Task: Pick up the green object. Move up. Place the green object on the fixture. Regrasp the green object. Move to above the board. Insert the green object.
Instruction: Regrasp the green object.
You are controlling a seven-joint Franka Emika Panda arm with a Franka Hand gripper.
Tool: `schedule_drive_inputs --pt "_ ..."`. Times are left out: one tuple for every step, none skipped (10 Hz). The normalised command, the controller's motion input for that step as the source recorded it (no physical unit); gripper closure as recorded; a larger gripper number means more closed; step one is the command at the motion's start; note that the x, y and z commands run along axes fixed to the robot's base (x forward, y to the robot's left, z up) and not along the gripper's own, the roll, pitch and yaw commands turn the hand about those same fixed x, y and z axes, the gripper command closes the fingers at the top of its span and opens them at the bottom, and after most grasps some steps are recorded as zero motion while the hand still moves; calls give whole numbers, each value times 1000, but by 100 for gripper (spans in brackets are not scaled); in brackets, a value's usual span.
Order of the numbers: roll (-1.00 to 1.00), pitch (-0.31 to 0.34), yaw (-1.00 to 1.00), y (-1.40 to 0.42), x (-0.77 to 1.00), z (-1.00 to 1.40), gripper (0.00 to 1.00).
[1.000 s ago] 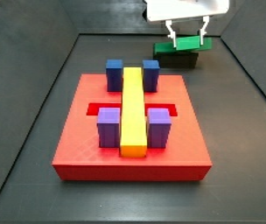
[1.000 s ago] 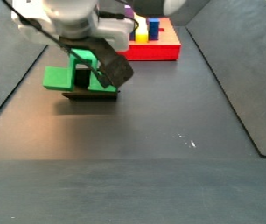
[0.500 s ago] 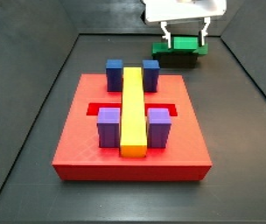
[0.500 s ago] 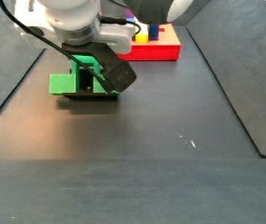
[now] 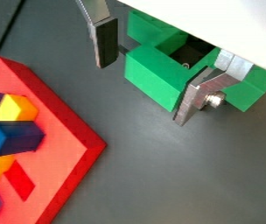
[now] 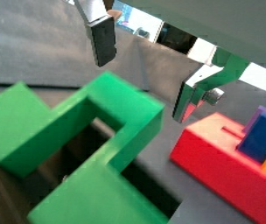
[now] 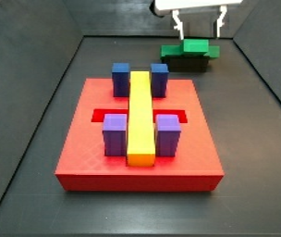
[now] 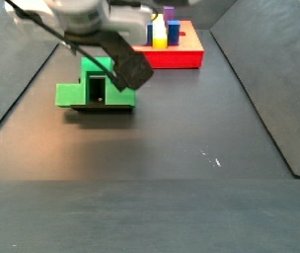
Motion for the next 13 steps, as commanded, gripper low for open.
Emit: schedule_drive_inputs --pt "0 169 0 0 129 746 0" --pt "743 349 0 -226 34 637 0" --pt "1000 314 0 -523 0 406 0" --pt "1000 340 0 -454 26 300 0" --pt "1000 323 0 -380 54 177 0" --pt "1000 320 0 -337 86 120 0" --pt "1000 277 0 -311 180 94 0" --pt "1000 240 0 -291 243 80 0" --pt "1000 211 0 -274 277 69 0" --pt "1000 183 0 -263 309 63 0" --pt "1000 203 0 -174 443 66 0" --pt "1000 249 0 -37 514 40 0" --pt "1000 243 0 51 540 17 0"
